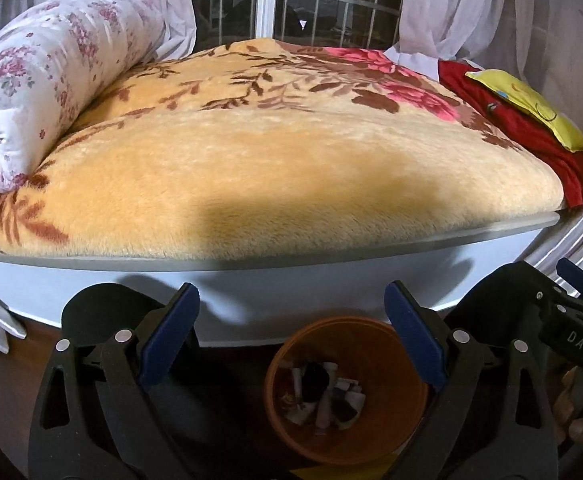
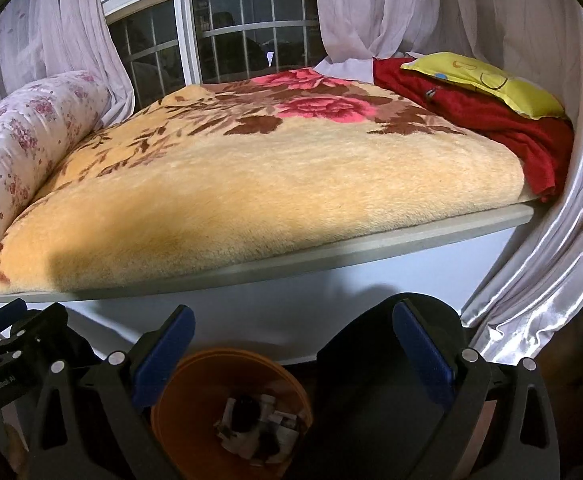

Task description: Collect trash

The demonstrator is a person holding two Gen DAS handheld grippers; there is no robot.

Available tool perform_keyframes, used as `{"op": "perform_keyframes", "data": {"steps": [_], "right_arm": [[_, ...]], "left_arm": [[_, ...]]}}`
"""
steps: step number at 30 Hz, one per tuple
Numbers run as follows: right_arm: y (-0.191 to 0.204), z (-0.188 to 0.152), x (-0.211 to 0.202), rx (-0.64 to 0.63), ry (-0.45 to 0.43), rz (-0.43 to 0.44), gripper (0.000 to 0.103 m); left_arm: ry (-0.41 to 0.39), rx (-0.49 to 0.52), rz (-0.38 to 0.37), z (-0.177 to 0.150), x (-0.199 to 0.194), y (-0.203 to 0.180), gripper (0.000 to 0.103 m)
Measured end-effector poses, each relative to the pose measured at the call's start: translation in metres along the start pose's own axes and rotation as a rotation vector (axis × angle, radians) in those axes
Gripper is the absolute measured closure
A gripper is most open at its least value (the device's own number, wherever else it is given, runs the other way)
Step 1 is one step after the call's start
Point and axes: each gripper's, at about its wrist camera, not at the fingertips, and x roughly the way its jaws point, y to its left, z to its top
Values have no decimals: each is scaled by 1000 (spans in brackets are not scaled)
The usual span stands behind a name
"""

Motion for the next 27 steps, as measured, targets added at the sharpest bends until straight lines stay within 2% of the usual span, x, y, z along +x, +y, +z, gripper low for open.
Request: {"op": "perform_keyframes", "data": {"steps": [27], "right_arm": [[-1, -5, -1, 18, 17, 2, 5]], "left_arm": [[11, -2, -17, -2, 3, 4, 12]]}}
